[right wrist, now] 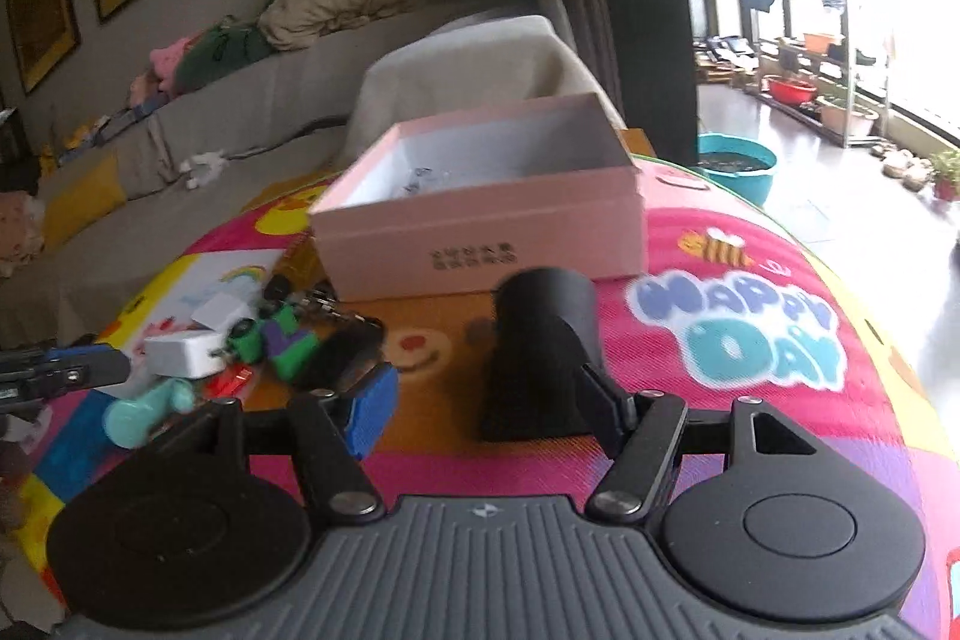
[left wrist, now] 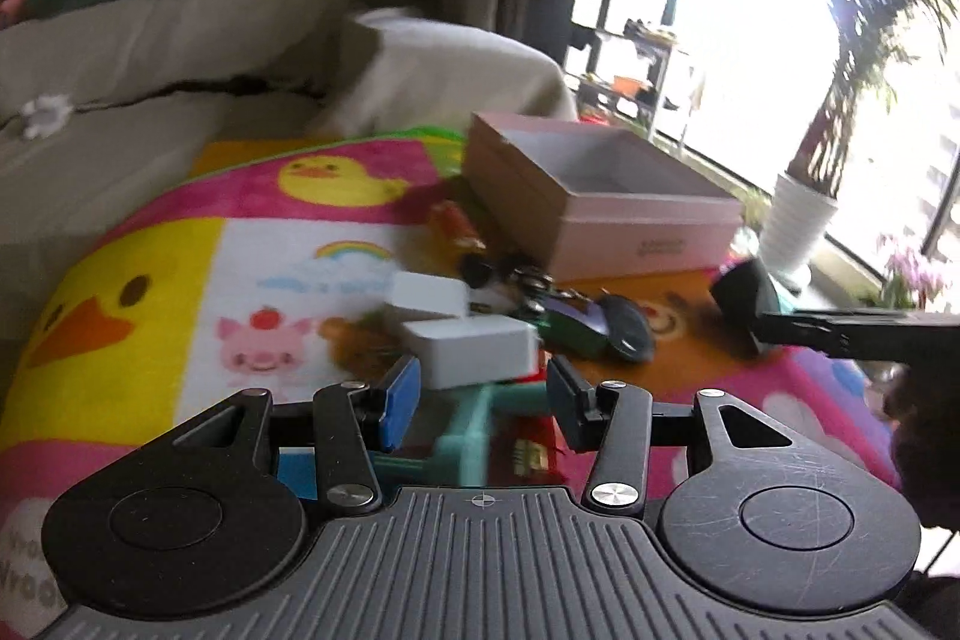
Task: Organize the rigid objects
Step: 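Close the left gripper on the teal plastic handle beside the white cubes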
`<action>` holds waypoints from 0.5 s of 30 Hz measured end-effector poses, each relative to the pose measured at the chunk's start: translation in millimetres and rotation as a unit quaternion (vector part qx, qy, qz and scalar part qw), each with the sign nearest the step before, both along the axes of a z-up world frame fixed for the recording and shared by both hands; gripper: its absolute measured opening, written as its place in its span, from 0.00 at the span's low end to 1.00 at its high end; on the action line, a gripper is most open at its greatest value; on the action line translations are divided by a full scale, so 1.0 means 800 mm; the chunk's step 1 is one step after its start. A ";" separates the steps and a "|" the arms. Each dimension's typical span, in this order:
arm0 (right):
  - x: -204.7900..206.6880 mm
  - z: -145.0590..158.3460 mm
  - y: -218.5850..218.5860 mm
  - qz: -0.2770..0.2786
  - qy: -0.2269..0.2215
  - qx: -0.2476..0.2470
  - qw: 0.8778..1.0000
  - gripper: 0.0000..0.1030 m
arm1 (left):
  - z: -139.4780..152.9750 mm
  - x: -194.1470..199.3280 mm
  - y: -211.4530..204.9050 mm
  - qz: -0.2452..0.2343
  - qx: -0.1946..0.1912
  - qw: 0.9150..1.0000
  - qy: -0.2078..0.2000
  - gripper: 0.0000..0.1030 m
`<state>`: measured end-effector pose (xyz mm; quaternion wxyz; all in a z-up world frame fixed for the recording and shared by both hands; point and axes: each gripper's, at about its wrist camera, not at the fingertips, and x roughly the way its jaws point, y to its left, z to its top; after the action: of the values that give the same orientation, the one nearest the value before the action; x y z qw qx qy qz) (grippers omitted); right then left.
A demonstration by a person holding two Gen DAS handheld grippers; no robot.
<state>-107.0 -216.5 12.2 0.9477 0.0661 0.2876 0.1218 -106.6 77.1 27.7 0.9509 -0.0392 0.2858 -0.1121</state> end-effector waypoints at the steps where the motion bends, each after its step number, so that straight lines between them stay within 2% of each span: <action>1: 0.003 -0.004 -0.002 -0.005 0.000 -0.004 1.000 0.65 | 0.000 -0.001 -0.005 0.002 0.010 1.000 0.002 0.50; 5: 0.007 -0.006 -0.004 -0.014 0.002 0.004 1.000 0.65 | -0.005 0.000 -0.015 0.010 0.036 0.999 0.016 0.50; 10: 0.004 -0.008 0.000 -0.005 -0.004 0.001 1.000 0.65 | -0.011 0.012 -0.017 0.007 0.007 0.999 0.039 0.50; 15: 0.001 -0.008 0.004 0.000 -0.006 -0.005 1.000 0.65 | -0.017 0.026 -0.041 -0.003 0.022 0.999 0.044 0.54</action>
<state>-106.2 -213.7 5.9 0.9497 0.0608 0.2824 0.1211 -85.7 44.6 13.9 0.9376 -0.0226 0.3301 -0.1071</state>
